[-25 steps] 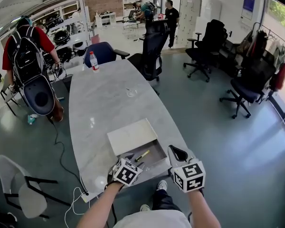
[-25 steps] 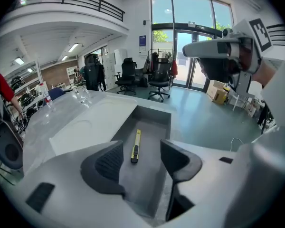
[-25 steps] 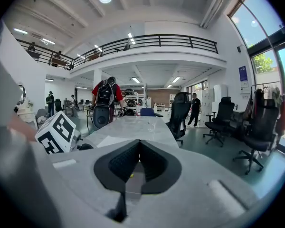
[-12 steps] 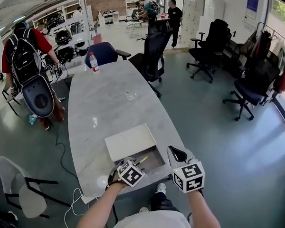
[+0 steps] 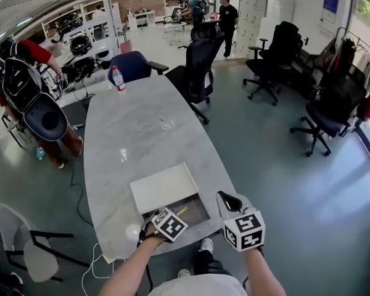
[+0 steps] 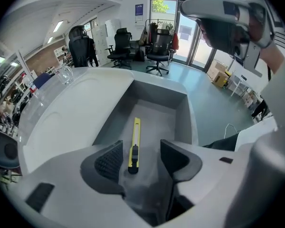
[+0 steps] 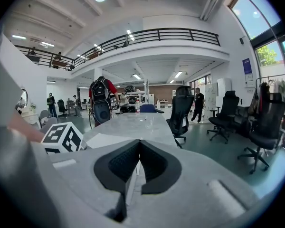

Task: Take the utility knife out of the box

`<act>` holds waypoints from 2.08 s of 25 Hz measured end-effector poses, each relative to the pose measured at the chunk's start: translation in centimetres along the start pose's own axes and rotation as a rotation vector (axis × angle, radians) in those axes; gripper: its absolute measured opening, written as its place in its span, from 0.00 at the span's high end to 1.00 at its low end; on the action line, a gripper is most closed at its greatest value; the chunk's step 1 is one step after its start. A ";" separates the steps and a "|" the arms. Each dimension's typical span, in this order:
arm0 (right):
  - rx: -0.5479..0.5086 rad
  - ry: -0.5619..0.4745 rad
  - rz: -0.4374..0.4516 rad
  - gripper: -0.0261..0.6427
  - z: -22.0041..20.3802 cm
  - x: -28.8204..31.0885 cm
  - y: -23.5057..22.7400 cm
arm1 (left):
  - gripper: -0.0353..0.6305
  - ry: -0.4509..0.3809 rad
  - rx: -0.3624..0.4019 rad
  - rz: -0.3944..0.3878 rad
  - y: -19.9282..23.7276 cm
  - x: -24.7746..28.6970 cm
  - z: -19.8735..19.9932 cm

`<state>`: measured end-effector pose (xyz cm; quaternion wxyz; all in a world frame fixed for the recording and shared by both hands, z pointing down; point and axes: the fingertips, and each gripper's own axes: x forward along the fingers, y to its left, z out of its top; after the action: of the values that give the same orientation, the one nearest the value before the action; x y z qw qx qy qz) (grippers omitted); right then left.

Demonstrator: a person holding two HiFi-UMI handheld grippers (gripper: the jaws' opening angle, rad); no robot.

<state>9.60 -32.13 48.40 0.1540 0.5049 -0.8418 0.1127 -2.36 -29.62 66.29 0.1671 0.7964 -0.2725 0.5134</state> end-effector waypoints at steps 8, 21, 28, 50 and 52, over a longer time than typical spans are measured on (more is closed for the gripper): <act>0.007 0.014 0.019 0.95 -0.3 1.2 -1.2 | 0.60 0.060 -0.028 -0.003 0.3 1.4 -0.5; 0.014 0.028 0.045 0.95 -0.7 2.8 -1.5 | 0.60 0.099 -0.018 -0.004 0.6 1.9 -0.8; 0.021 0.036 0.049 0.95 -1.0 3.2 -1.3 | 0.62 0.094 -0.012 -0.004 0.8 1.9 -0.7; 0.028 0.029 0.021 0.95 -1.1 1.2 -0.9 | 0.85 0.084 0.022 -0.039 -0.8 1.6 -0.9; 0.025 0.027 0.021 0.95 -1.1 1.0 -0.7 | 0.85 0.083 0.030 -0.039 -1.0 1.5 -0.9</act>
<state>9.93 -32.92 49.83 0.1576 0.4963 -0.8435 0.1315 -1.92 -28.76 68.01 0.1763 0.7820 -0.2421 0.5466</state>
